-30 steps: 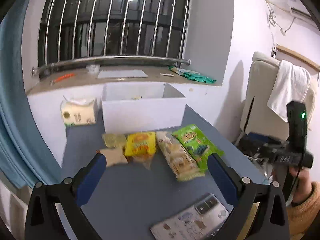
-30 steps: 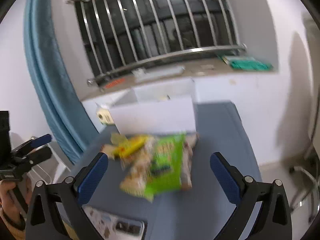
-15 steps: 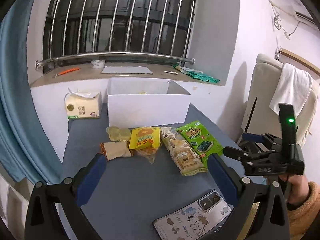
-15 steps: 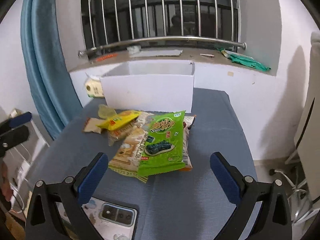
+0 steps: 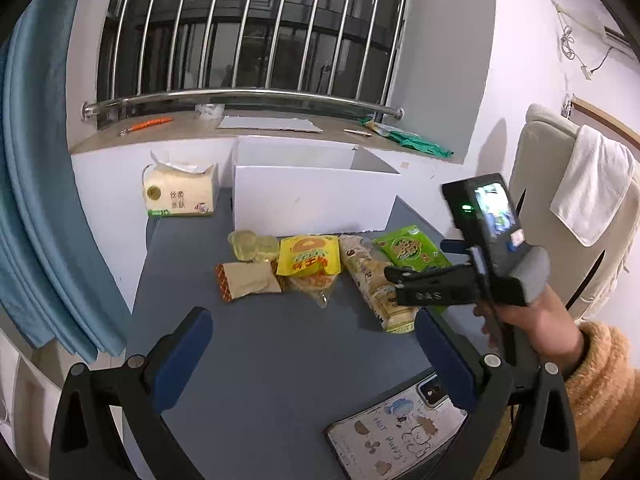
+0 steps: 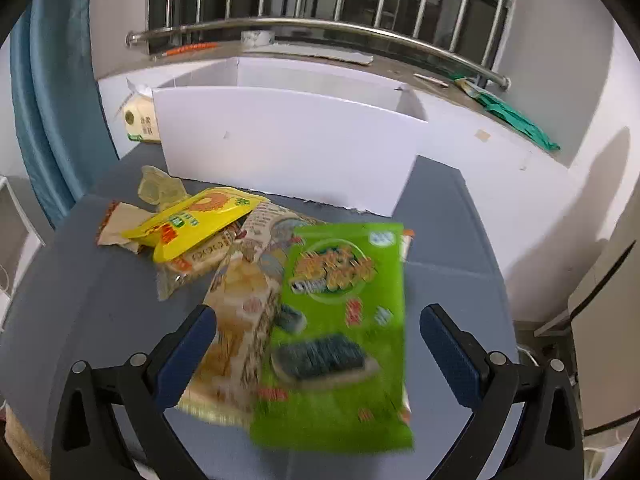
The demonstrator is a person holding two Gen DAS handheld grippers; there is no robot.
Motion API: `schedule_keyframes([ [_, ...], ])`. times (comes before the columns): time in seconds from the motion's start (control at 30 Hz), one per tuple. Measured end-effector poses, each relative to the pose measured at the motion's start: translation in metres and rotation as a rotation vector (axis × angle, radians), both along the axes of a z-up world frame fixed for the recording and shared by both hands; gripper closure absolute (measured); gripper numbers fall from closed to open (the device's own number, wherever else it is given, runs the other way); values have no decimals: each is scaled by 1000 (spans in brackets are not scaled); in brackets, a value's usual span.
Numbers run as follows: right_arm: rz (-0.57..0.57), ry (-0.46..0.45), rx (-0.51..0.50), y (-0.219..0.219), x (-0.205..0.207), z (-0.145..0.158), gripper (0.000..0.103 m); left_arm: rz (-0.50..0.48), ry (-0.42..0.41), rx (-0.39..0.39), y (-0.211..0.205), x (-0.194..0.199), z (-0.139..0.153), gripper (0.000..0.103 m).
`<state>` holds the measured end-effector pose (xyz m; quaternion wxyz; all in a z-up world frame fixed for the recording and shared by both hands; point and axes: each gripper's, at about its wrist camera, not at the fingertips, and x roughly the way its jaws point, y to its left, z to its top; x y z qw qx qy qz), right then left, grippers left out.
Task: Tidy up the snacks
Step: 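Grasp the green Sweet Hour seaweed pack with the right gripper, then lift the green pack with the right gripper while the left gripper grasps the yellow chip bag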
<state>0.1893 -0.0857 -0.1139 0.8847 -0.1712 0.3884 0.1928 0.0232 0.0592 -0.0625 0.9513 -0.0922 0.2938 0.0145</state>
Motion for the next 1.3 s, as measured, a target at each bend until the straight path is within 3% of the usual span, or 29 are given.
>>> schedule_keyframes([
  [0.1,2,34,15,4,12,-11,0,5,6,2,3,-2,-3,0],
  [0.13,0,68,61,0,16,-14,7,7,6,2,4,-3,-4,0],
  [0.17,-2,76,89,-3,16,-13,27,7,7,-3,6,-3,-5,0],
  [0.2,-11,64,98,-7,15,-10,35,10,10,-8,7,-4,-6,0],
  [0.3,0,59,95,-12,12,-4,37,20,22,-27,11,-1,-10,0],
  [0.53,7,65,261,-45,-7,22,38,-14,40,-47,10,24,-11,0],
  [0.67,14,63,376,-72,-28,39,38,-70,78,-84,9,62,-12,0],
  [0.87,5,26,440,-108,-55,53,38,-57,206,-125,18,141,-31,0],
  [1.03,-17,29,476,-130,-61,53,37,-41,340,-80,15,202,-65,0],
  [1.17,-38,35,475,-138,-60,49,37,-36,426,35,5,229,-86,1],
  [1.23,-46,40,477,-142,-60,46,37,-50,431,67,2,232,-91,8],
  [1.27,-48,42,475,-143,-60,45,37,-79,426,76,-1,232,-93,28],
  [1.3,-49,44,475,-144,-60,44,37,-94,417,59,-1,231,-91,34],
])
